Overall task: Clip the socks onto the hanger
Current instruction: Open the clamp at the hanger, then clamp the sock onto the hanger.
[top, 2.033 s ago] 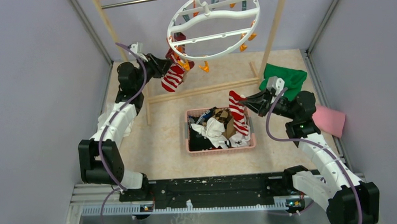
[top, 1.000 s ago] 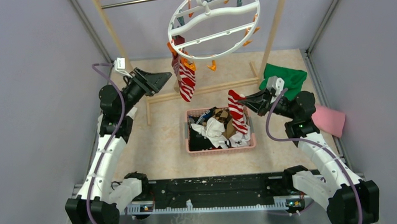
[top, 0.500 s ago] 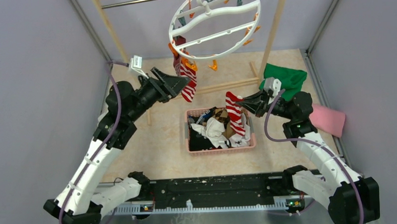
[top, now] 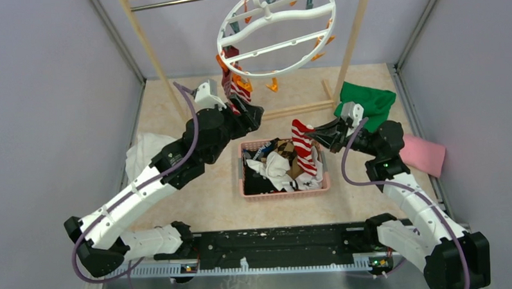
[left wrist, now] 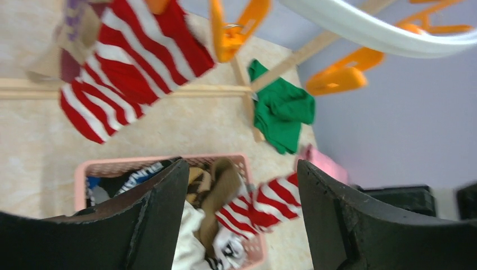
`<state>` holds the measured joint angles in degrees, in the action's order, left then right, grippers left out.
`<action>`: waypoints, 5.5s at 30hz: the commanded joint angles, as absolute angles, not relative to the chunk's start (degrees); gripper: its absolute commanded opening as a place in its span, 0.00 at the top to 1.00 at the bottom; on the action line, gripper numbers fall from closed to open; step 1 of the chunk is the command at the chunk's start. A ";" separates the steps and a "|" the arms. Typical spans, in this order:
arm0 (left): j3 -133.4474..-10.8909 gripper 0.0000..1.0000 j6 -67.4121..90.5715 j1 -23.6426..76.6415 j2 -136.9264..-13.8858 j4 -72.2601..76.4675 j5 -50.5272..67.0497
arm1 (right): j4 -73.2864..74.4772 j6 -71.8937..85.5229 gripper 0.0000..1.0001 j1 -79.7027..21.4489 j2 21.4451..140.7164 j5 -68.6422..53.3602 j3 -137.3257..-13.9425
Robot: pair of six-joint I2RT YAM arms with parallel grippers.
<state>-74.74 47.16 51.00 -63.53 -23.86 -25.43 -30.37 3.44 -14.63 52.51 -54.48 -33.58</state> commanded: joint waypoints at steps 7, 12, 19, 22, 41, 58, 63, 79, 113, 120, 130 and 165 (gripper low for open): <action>-71.49 0.18 43.10 51.00 -65.58 -11.63 -38.94 | -31.86 2.64 1.00 -15.29 50.41 -53.62 -32.70; -75.57 0.21 43.53 50.90 -68.63 -13.89 -41.07 | -32.15 2.56 1.00 -15.29 50.02 -53.26 -32.22; -77.60 0.26 44.71 48.75 -71.60 -13.98 -41.42 | -32.67 2.40 1.00 -15.29 49.99 -52.90 -32.12; -77.43 0.28 44.86 46.83 -72.23 -13.12 -41.38 | -32.69 2.36 1.00 -15.29 50.01 -52.82 -32.11; -67.02 0.33 33.71 40.66 -69.76 7.89 -32.33 | -31.72 1.23 1.00 -15.25 49.74 -52.40 -31.83; -71.25 0.31 35.67 40.61 -71.36 5.98 -34.41 | -31.82 1.06 1.00 -15.29 49.66 -52.30 -31.47; -71.88 0.32 36.33 40.64 -72.10 5.97 -34.43 | -32.05 1.05 1.00 -15.28 49.66 -52.29 -31.42; -72.85 0.54 36.16 40.61 -73.00 6.47 -34.69 | -31.68 0.97 1.00 -15.29 49.57 -52.60 -31.20; -71.69 0.48 40.46 39.30 -68.43 1.10 -33.13 | -33.85 -8.09 1.00 -27.46 59.52 -47.33 -38.02; -71.73 0.47 38.81 37.48 -69.67 4.23 -29.31 | -33.91 -8.11 1.00 -27.50 59.07 -46.76 -37.63; -73.01 0.48 37.65 36.68 -71.57 4.94 -27.82 | -34.40 -8.17 1.00 -27.47 58.62 -46.56 -37.08; -74.25 0.89 40.64 36.49 -70.68 2.50 -26.03 | -40.67 -15.25 1.00 -37.23 68.71 -26.73 -45.34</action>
<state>-72.01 39.31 36.80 -72.23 2.02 -26.35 -35.09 -10.74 -34.65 65.54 -36.29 -39.53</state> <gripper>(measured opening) 0.264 0.015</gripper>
